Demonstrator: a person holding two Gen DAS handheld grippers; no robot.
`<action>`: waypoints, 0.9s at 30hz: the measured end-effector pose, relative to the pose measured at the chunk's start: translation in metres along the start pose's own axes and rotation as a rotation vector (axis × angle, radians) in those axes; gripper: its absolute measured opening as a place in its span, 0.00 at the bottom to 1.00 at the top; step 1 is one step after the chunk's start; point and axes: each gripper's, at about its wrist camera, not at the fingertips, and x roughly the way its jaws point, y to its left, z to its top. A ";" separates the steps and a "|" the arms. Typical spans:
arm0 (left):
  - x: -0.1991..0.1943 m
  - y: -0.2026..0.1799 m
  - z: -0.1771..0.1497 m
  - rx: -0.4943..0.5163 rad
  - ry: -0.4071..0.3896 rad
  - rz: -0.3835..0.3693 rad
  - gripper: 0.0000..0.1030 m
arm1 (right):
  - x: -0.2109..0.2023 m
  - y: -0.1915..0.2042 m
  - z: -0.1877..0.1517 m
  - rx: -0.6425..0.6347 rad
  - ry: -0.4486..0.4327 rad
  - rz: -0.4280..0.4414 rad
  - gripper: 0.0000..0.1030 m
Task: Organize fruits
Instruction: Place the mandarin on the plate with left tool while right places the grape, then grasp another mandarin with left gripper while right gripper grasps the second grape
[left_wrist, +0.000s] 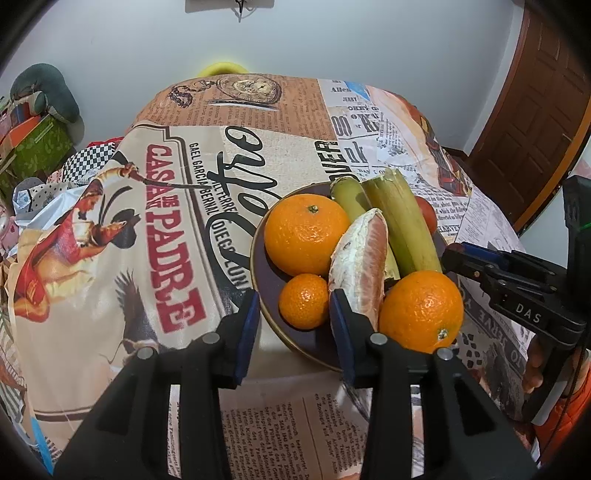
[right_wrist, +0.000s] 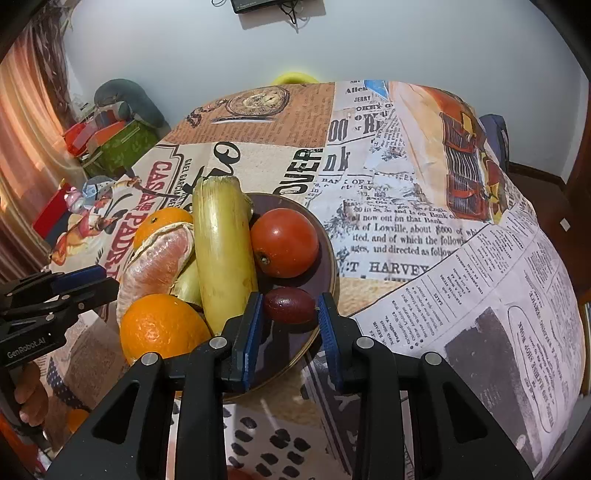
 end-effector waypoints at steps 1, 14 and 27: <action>-0.001 0.000 0.000 -0.001 0.000 0.000 0.40 | 0.000 0.000 0.000 0.003 0.000 0.000 0.34; -0.030 0.003 -0.009 -0.001 -0.017 0.021 0.48 | -0.033 0.011 -0.001 -0.030 -0.036 -0.029 0.46; -0.076 -0.002 -0.063 -0.002 0.032 0.028 0.56 | -0.082 0.036 -0.045 -0.070 -0.039 -0.045 0.48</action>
